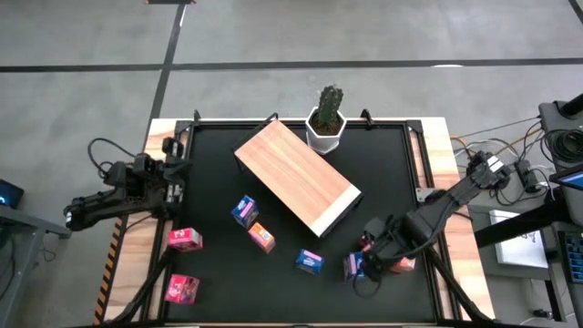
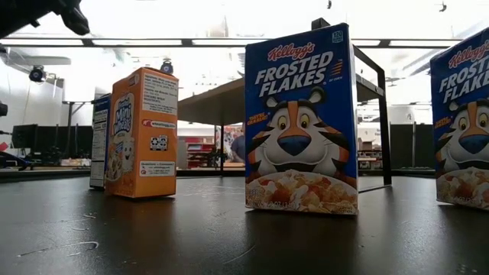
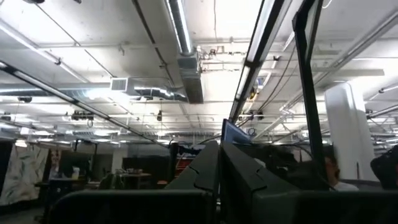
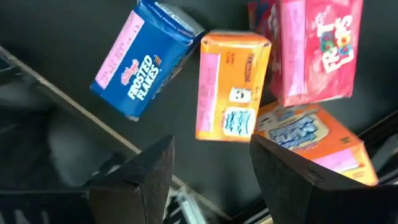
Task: Stack cereal on shelf
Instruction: Put the middle orange cereal box on the shelf
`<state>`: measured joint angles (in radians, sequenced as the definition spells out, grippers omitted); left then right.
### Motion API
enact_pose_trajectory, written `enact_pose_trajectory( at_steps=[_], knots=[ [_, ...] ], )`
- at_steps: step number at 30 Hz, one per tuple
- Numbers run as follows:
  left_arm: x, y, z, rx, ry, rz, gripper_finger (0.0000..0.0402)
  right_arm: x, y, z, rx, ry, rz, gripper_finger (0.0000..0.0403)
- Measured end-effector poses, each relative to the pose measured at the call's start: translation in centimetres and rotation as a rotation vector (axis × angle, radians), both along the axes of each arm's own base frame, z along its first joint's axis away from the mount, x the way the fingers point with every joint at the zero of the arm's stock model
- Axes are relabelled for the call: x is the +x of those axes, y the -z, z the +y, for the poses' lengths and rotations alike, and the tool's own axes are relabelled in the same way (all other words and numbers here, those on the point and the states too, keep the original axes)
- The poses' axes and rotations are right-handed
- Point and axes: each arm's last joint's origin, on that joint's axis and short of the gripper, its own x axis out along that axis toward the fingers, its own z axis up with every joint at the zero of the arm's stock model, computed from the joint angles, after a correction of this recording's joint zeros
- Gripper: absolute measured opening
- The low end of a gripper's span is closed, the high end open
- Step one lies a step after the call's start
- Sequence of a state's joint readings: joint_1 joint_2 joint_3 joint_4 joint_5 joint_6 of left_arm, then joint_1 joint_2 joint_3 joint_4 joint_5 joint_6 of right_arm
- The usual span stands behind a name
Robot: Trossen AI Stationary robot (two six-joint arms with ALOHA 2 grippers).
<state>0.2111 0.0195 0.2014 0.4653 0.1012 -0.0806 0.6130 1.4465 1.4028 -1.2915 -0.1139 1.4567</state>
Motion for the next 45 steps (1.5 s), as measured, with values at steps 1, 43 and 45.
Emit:
enact_pose_trajectory(
  at_steps=[1, 43, 45],
  knots=[
    [-0.2, -0.3, 0.0, 0.003, -0.009, -0.010, 0.0000, 0.1, 0.1, 0.3, -0.022, -0.008, 0.010, 0.0201],
    [-0.4, -0.9, -0.2, 0.027, 0.028, 0.022, 0.0000, 0.9, 3.3, 1.6, -0.136, 0.043, 0.097, 0.0290],
    [-0.4, -0.9, -0.2, 0.027, 0.028, 0.022, 0.0000, 1.0, 3.6, 1.6, -0.133, 0.035, 0.107, 0.0293]
  ],
)
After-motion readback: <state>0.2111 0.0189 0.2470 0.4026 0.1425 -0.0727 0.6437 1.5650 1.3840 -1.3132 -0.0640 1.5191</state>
